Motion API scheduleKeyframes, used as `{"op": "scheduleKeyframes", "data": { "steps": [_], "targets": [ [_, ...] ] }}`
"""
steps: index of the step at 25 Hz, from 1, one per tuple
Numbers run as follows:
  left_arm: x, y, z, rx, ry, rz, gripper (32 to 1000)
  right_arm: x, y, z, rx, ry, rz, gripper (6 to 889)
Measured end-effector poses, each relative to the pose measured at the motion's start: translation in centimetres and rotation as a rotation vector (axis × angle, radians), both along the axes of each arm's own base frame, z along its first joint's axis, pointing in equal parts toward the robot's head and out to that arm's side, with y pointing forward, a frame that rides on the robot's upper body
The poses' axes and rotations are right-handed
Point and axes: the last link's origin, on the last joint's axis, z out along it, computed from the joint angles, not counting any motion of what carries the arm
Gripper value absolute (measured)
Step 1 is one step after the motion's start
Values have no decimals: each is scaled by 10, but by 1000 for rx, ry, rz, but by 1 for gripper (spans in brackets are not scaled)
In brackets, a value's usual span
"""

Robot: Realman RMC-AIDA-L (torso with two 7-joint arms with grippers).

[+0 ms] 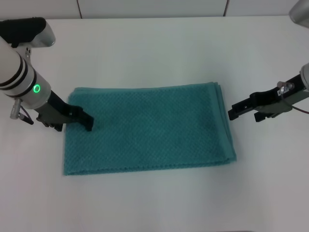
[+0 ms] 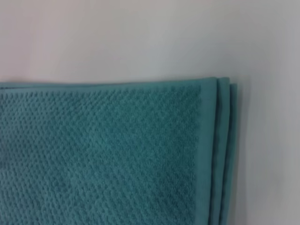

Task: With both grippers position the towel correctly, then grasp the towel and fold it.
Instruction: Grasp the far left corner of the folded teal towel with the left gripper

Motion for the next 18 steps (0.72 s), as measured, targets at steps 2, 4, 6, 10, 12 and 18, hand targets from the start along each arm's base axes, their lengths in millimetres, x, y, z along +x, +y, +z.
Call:
{"op": "scheduleKeyframes", "data": {
  "steps": [2,4,6,10,12,18],
  "targets": [
    [0,0,-1,-1,1,0,877,1,0,-1,2,1,-2,881],
    [0,1,-1,0,1,-2,876,1,0,-2,-2,2,-6,881],
    [0,1,-1,2,1,-4,874,1,0,-4,-8,3,-9,881],
    [1,1,-1,3,1,-6,870,2,0,-4,-8,2,-9,881],
    [1,1,-2,3,0,-6,868,2,0,-4,-7,2,-8,881],
    [1,1,-2,3,0,-6,863,2,1,-4,-4,2,-8,881]
  ]
}}
